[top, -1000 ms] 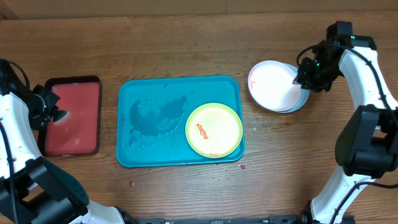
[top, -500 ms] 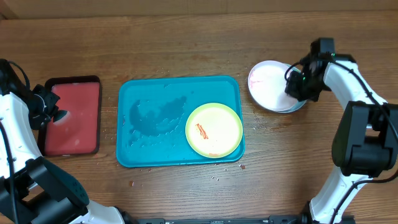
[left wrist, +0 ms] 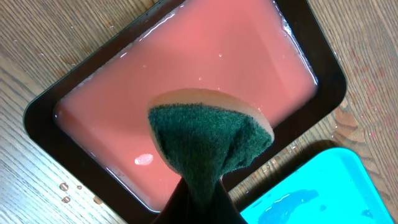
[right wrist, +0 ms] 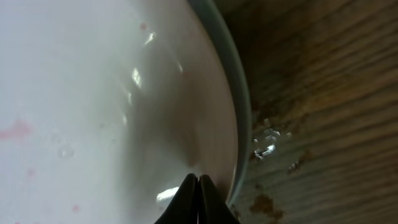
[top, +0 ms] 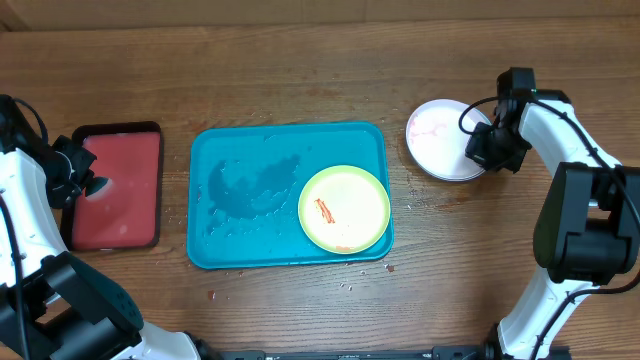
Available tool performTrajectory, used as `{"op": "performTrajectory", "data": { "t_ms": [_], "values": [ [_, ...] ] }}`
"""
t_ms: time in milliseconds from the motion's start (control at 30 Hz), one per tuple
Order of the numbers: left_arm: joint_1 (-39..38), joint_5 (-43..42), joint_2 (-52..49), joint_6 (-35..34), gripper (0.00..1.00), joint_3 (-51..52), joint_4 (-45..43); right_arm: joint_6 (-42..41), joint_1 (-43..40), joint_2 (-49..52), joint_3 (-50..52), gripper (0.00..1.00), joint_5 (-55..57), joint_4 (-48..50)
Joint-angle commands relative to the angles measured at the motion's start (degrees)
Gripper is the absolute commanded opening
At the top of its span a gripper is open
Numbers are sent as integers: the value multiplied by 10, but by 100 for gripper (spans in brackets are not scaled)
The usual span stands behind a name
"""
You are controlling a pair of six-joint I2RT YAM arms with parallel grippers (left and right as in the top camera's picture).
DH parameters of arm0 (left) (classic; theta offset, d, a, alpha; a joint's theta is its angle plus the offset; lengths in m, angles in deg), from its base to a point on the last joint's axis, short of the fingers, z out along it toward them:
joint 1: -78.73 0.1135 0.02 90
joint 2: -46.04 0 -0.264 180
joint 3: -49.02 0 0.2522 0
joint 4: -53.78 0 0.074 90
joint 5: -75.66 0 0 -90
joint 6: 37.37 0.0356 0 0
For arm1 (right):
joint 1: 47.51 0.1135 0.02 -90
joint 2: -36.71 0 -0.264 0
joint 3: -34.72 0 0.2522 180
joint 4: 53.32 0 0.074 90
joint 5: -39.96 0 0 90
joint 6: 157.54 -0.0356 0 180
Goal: Clean dirty plates on tray and stack at the side
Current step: 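Stack the white plate onto the light-blue plate with the right gripper, then reach the right gripper to the yellow-green plate's rim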
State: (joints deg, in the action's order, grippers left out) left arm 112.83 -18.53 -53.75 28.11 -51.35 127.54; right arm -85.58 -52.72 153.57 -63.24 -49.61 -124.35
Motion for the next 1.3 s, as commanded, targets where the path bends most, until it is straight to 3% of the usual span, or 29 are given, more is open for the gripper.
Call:
{"op": "performTrajectory", "data": {
  "t_ms": [0, 167, 233, 333, 400, 467, 700, 867, 1267],
  "values": [
    [0, -17, -2, -8, 4, 3, -2, -9, -3, -9, -65, 4, 30, -25],
    [0, -19, -2, -8, 4, 3, -2, -7, 0, -20, -163, 4, 0, -124],
    [0, -19, -2, -8, 4, 3, -2, 69, 7, -31, -191, 5, -115, -155],
    [0, -19, -2, -8, 4, 3, -3, 242, 35, -42, -193, 24, -306, -190],
    [0, -19, -2, -8, 4, 3, -3, 325, 65, -41, -187, 44, -336, -210],
    [0, -19, -2, -8, 4, 3, -3, 365, 104, -41, -169, 49, -315, -208],
    [0, -19, -2, -8, 4, 3, -3, 255, 235, -33, -81, 39, -187, -99],
    [0, -19, -2, -8, 4, 3, -3, 236, 292, -23, -24, 41, -107, -6],
    [0, -19, -2, -8, 4, 3, -3, 247, 308, -13, -3, 41, -25, 68]
  ]
}}
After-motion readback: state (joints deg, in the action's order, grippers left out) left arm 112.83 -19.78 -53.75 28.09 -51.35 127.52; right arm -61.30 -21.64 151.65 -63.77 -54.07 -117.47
